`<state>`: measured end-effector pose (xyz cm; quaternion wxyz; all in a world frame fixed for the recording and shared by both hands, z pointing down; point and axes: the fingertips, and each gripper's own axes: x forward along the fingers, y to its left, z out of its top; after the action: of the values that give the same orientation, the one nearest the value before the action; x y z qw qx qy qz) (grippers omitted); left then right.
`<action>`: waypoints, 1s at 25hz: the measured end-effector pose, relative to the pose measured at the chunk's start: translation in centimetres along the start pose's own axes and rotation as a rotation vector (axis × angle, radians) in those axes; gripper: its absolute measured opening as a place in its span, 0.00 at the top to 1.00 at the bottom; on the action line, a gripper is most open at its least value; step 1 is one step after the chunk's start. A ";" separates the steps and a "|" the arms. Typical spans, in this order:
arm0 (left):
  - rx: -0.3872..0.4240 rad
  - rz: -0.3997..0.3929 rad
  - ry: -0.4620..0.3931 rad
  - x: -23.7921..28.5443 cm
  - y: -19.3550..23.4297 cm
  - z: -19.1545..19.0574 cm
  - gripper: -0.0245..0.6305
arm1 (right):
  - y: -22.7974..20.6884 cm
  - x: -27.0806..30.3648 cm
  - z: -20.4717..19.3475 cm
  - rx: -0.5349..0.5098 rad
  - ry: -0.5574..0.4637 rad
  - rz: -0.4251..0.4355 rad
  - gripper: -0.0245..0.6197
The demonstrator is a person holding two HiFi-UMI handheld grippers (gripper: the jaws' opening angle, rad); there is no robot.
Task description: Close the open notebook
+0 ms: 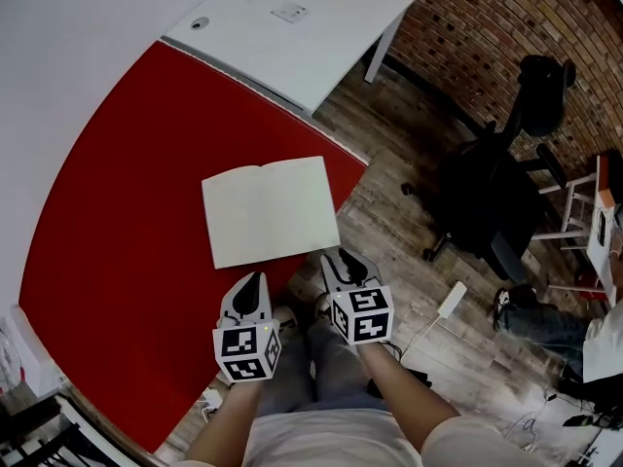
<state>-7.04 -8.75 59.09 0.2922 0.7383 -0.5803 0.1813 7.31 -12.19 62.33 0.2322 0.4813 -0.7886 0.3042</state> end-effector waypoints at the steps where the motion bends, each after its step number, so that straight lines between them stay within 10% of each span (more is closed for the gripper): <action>1: -0.001 0.003 0.000 0.1 0.1 0.0 0.97 | -0.3 0.5 -0.2 0.013 0.007 0.003 0.78; 25: 0.001 0.028 0.056 2.4 0.7 -2.3 0.97 | -3.6 6.4 -2.9 0.224 0.175 0.161 0.65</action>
<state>-6.87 -9.22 62.47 0.3055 0.7247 -0.5821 0.2065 8.03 -15.39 69.58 0.2195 0.4112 -0.7626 0.4486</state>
